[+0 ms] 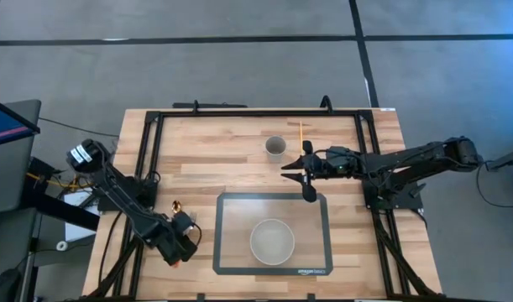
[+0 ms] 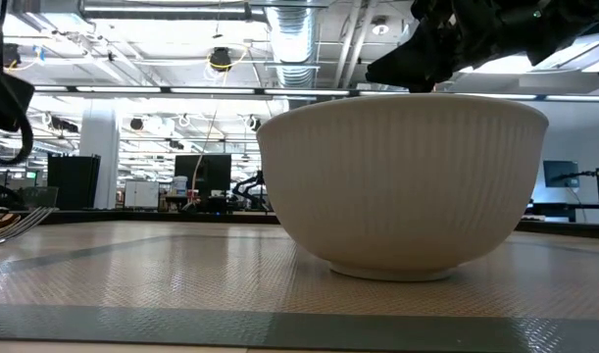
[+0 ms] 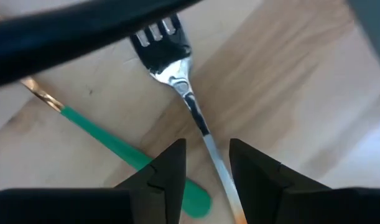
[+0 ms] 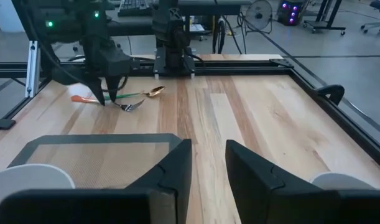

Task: Pick & Place Utensil
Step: Put the orange fork into the gray bowl on the brown mat

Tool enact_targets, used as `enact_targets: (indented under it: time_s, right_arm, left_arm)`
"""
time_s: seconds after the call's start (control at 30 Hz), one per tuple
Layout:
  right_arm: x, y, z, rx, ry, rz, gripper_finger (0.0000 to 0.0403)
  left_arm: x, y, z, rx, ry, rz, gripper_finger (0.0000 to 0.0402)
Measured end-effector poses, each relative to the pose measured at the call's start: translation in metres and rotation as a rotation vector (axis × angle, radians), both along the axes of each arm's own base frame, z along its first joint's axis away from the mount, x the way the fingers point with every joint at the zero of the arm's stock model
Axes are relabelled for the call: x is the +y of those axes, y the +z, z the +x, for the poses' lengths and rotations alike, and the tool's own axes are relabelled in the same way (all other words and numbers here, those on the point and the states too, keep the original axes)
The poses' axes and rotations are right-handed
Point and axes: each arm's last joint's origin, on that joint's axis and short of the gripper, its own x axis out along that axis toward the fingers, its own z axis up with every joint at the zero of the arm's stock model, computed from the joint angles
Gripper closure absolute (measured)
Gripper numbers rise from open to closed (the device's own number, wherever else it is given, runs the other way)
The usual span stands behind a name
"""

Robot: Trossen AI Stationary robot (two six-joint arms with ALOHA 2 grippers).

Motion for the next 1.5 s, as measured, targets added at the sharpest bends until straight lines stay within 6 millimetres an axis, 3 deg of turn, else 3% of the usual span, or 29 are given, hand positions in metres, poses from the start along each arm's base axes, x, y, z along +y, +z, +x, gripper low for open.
enact_targets:
  time_s: [0.2, 0.47, 0.73, 0.83, 0.97, 1.07, 1.17, 1.27, 1.5]
  right_arm:
    - [0.000, 0.000, 0.000, 0.000, 0.000, 0.001, 0.0312]
    - [0.000, 0.000, 0.000, 0.001, 0.000, 0.000, 0.0312]
    - [0.000, 0.001, 0.000, -0.008, -0.002, 0.000, 0.0312]
    - [0.000, 0.001, 0.000, -0.009, -0.002, 0.000, 0.0312]
    - [0.000, 0.001, 0.000, -0.017, -0.002, -0.001, 0.0312]
    - [0.000, 0.002, 0.001, -0.027, -0.001, -0.002, 0.0312]
    - [0.000, 0.003, 0.001, -0.028, -0.001, -0.002, 0.0312]
    - [0.000, 0.002, 0.001, -0.027, -0.002, -0.002, 0.0312]
    - [0.000, -0.002, -0.001, 0.021, 0.028, -0.008, 0.0312]
  left_arm:
    - [-0.002, -0.006, 0.002, 0.009, -0.002, 0.028, 0.0287]
    - [-0.005, -0.001, 0.006, -0.051, -0.005, 0.057, 0.0388]
    - [-0.012, 0.067, 0.061, -0.352, -0.112, 0.081, 0.0391]
    - [-0.001, 0.093, 0.084, -0.411, -0.145, 0.070, 0.0390]
    - [0.019, 0.120, 0.114, -0.421, -0.183, -0.076, 0.0391]
    - [0.035, 0.131, 0.134, -0.411, -0.217, -0.169, 0.0390]
    - [0.048, 0.133, 0.152, -0.391, -0.214, -0.271, 0.0389]
    - [0.055, 0.123, 0.170, -0.320, -0.219, -0.389, 0.0389]
    - [0.041, 0.090, 0.215, -0.207, -0.217, -0.761, 0.0387]
